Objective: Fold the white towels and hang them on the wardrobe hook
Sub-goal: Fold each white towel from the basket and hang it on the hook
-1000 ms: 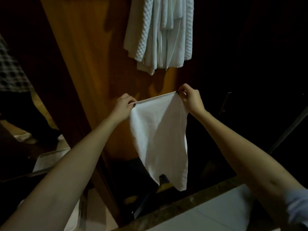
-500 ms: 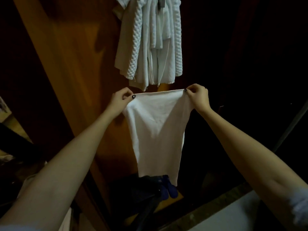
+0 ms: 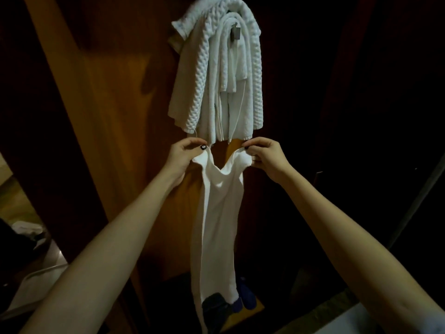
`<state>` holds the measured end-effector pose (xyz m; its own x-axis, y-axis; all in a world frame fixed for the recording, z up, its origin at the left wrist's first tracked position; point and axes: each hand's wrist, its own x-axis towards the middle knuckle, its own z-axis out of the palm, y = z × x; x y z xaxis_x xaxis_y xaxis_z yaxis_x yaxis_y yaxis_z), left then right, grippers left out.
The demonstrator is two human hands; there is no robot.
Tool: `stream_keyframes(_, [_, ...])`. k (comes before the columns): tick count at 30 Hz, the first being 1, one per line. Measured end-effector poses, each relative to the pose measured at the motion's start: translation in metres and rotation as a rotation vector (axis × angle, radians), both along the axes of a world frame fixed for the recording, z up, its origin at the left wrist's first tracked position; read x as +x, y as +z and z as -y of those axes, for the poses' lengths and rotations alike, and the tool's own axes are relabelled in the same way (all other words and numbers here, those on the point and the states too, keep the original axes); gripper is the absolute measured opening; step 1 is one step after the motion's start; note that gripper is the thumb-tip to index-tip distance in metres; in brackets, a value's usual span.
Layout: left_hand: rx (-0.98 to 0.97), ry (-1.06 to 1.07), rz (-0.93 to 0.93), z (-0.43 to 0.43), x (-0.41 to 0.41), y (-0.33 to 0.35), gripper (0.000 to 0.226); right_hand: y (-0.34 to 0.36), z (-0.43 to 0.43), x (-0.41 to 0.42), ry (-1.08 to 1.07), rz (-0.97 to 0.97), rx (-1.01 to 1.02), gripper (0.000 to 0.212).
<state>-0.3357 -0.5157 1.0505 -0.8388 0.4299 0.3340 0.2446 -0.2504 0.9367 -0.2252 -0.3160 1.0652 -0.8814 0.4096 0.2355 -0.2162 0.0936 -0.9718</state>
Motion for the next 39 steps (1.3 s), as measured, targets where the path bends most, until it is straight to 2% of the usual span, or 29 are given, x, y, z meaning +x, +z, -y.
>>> stream_keyframes(3, [-0.010,-0.096,0.056,-0.002,0.005,0.003,0.019,-0.001,0.010,0.004,0.130,-0.033,-0.065,0.023])
stream_keyframes(6, [-0.052,-0.144,0.062,-0.003,0.006,0.003,0.026,-0.003,0.015,0.008,0.174,-0.027,0.080,0.026])
stream_keyframes(9, [-0.125,-0.170,-0.010,-0.005,0.008,-0.001,0.037,-0.007,0.022,0.010,0.062,-0.059,0.296,0.016])
stream_keyframes(12, [-0.041,-0.188,-0.043,-0.010,0.012,-0.003,0.033,-0.009,0.028,0.009,-0.018,-0.085,0.405,0.004])
stream_keyframes(14, [-0.034,-0.137,-0.057,-0.012,0.014,-0.003,0.025,-0.010,0.031,0.009,-0.050,-0.075,0.485,0.011])
stream_keyframes(16, [-0.050,-0.129,-0.052,-0.014,0.014,-0.004,0.027,-0.009,0.031,0.008,-0.089,-0.077,0.591,0.017])
stream_keyframes(19, [-0.055,-0.226,-0.011,-0.012,0.015,-0.003,0.025,-0.008,0.033,0.005,-0.162,-0.107,0.707,0.019])
stream_keyframes(24, [-0.068,-0.264,-0.039,-0.008,0.017,0.003,0.018,-0.008,0.036,0.000,-0.182,-0.116,0.689,0.015])
stream_keyframes(26, [-0.055,-0.275,-0.019,-0.008,0.019,0.002,0.020,-0.013,0.038,-0.002,-0.187,-0.110,0.660,0.023])
stream_keyframes(31, [-0.041,-0.254,-0.002,-0.011,0.024,-0.010,0.025,-0.019,0.040,-0.006,-0.092,-0.107,0.482,0.014])
stream_keyframes(36, [-0.122,-0.185,-0.155,-0.016,0.025,-0.018,0.040,-0.024,0.039,-0.010,-0.050,-0.124,0.344,0.015])
stream_keyframes(39, [-0.119,-0.148,-0.210,-0.017,0.025,-0.019,0.039,-0.026,0.039,-0.012,-0.025,-0.133,0.276,0.016])
